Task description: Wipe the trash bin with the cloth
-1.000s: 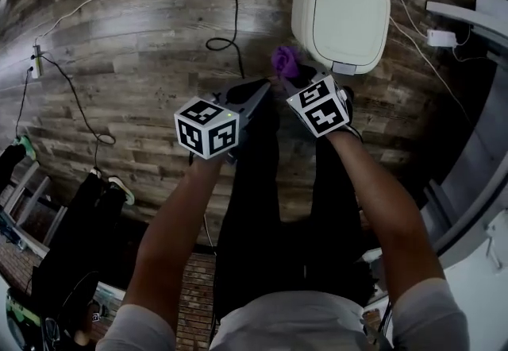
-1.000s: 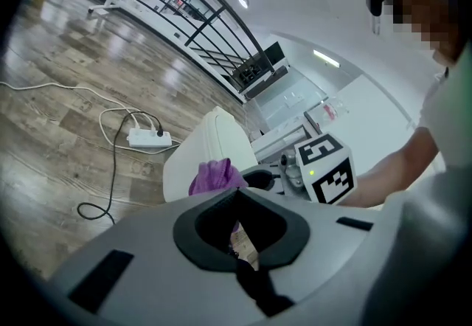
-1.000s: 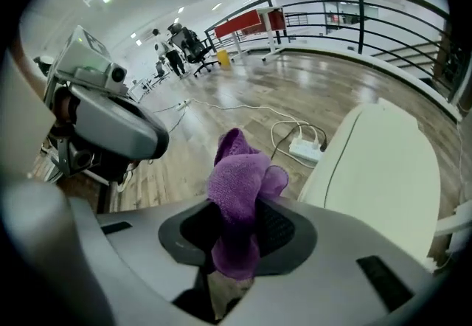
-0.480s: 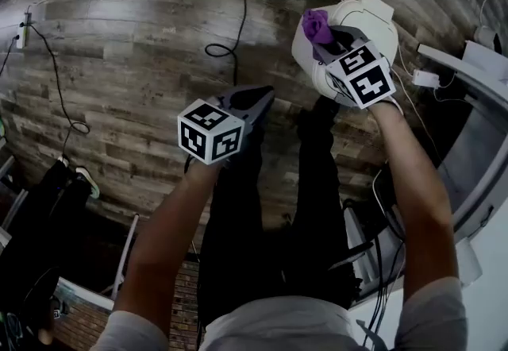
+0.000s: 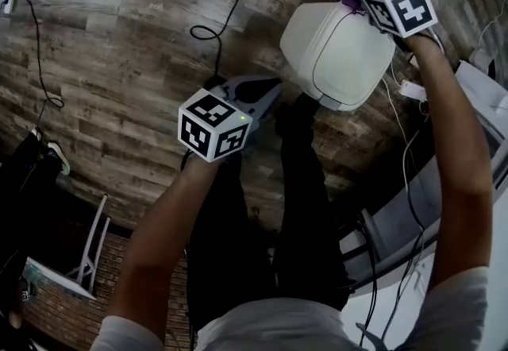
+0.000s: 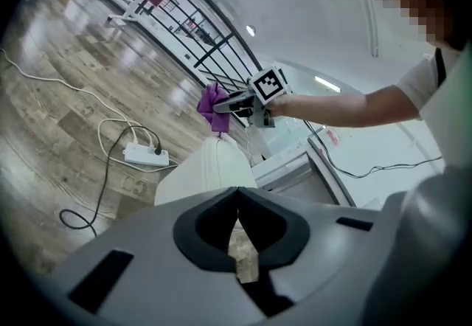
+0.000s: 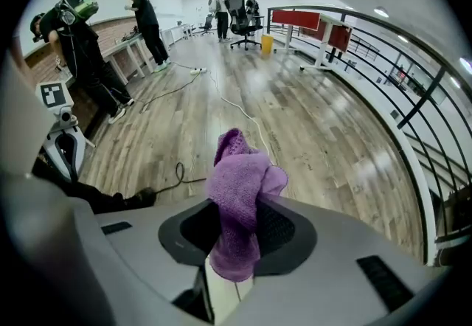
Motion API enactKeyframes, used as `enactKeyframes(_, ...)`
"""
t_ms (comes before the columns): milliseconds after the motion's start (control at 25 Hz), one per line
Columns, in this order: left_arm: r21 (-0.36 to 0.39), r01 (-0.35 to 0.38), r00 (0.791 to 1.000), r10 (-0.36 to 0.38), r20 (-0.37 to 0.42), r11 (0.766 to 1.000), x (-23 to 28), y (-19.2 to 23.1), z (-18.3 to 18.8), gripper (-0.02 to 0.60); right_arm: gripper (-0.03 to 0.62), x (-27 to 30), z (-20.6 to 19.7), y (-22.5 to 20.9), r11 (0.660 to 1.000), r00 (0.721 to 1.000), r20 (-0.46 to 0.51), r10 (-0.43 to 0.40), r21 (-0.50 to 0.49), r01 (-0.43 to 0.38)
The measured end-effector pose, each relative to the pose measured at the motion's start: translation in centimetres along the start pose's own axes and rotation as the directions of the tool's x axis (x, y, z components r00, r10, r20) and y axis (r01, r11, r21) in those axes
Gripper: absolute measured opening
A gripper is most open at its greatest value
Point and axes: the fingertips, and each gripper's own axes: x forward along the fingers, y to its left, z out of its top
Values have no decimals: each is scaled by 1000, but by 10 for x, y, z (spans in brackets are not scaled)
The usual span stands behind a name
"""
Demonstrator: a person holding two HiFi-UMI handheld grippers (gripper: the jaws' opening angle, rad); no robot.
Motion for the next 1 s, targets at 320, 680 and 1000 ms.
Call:
enactKeyframes(320,-14,5,1000,-5,15,1000,31,-11,0,5,110,12,8,-54,994,996,-20,-93,-66,91)
enactKeyframes(680,2,5,1000,-5,-7,1000,37,-9,3,4,110,49,-57,-9,983,978,-202,-46,-185,8)
enactKeyframes(1000,4,9,999,-9,-31,1000,28,-9,-10,5,109,55,-45,24,983,984,-180,10,-177,-42)
